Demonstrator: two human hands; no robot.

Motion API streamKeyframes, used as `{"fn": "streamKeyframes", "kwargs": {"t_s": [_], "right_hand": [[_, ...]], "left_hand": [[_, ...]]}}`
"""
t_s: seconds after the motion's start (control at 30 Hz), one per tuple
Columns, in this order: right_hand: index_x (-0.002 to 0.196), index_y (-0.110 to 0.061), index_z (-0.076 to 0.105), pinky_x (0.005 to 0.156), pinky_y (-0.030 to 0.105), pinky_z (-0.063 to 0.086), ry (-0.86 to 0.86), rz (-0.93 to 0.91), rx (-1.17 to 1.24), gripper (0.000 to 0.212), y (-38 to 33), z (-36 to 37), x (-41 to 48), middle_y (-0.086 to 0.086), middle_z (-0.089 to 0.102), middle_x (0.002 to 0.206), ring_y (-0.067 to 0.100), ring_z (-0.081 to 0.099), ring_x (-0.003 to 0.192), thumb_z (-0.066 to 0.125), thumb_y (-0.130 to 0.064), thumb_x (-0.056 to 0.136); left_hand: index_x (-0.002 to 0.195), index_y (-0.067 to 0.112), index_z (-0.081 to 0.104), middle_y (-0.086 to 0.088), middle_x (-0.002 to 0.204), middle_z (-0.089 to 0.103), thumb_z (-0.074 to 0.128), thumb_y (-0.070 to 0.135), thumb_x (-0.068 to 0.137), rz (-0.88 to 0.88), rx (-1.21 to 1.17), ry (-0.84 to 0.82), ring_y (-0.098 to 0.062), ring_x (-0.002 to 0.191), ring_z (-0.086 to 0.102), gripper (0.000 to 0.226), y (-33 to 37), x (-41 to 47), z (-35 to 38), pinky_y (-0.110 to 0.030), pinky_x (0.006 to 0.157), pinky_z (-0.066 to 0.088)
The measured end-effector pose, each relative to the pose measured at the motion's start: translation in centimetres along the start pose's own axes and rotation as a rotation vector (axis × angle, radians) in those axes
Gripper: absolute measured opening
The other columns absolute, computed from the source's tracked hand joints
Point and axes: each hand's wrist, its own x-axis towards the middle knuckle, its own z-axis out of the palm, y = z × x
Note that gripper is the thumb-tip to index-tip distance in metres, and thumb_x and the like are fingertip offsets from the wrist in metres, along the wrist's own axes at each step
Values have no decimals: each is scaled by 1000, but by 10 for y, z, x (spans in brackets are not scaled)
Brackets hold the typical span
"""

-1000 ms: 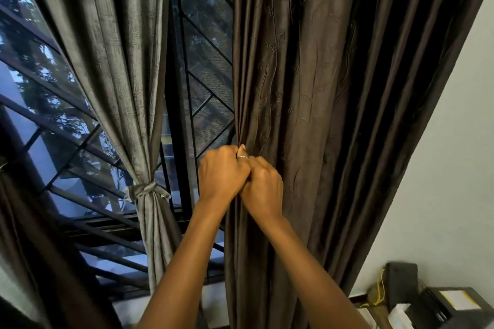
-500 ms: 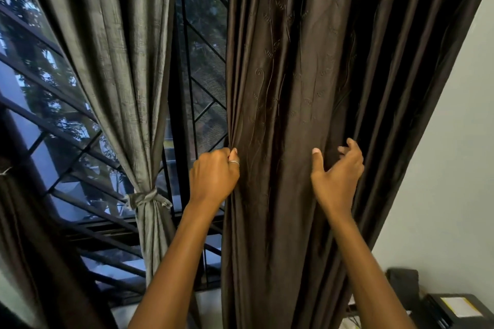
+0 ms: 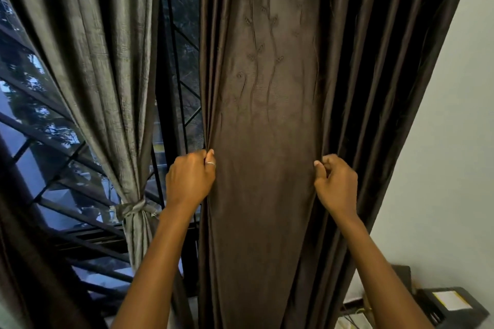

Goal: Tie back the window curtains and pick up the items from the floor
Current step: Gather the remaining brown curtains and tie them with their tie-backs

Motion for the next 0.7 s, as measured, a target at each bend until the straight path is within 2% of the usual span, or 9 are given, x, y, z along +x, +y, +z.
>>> {"fn": "streamKeyframes", "kwargs": {"t_s": [0.07, 0.17, 0.27, 0.37, 0.5, 0.7], "right_hand": [[78, -14, 59, 59, 28, 38, -9, -39, -3, 18, -8, 6, -12, 1, 59, 72, 19, 57, 65, 63, -15, 95], [77, -17, 57, 58, 31, 42, -48, -129, 56, 20, -35, 18, -36, -1, 57, 73, 15, 54, 65, 64, -14, 95], [82, -14, 60, 61, 30, 43, -96, -191, 133, 17, -64, 34, -56, -1, 58, 80, 15, 55, 70, 60, -17, 99], [85, -13, 59, 63, 33, 43, -112, -230, 208, 17, -89, 52, -71, 2, 57, 83, 19, 56, 74, 55, -19, 100], [92, -12, 61, 60, 41, 46, -108, -219, 261, 22, -104, 64, -78, 3, 58, 86, 20, 57, 72, 47, -26, 100], [90, -13, 61, 60, 34, 45, -122, -242, 241, 14, -105, 61, -74, 1, 58, 85, 16, 56, 71, 53, -19, 100]], "left_hand": [[56, 19, 38, -2, 52, 44, 47, 32, 103, 8, 17, 2, -29, 49, 50, 50, 1, -2, 1, -32, 45, 35], [62, 17, 45, -4, 58, 50, 44, 34, 104, 32, 35, -17, -28, 53, 53, 46, 8, -7, 3, -34, 47, 40], [64, 21, 42, 1, 58, 47, 42, 35, 104, 62, -3, -52, -26, 55, 52, 43, 23, -13, 7, -33, 51, 36], [65, 21, 40, 2, 61, 44, 42, 35, 104, 79, -29, -98, -28, 59, 50, 42, 38, -16, 11, -33, 53, 31], [62, 25, 37, 6, 59, 42, 43, 33, 104, 74, -88, -135, -20, 57, 44, 44, 40, -17, 10, -33, 52, 25], [59, 24, 40, 6, 56, 47, 44, 33, 105, 85, -206, -169, -13, 53, 47, 47, 34, -16, 6, -35, 51, 35]]}}
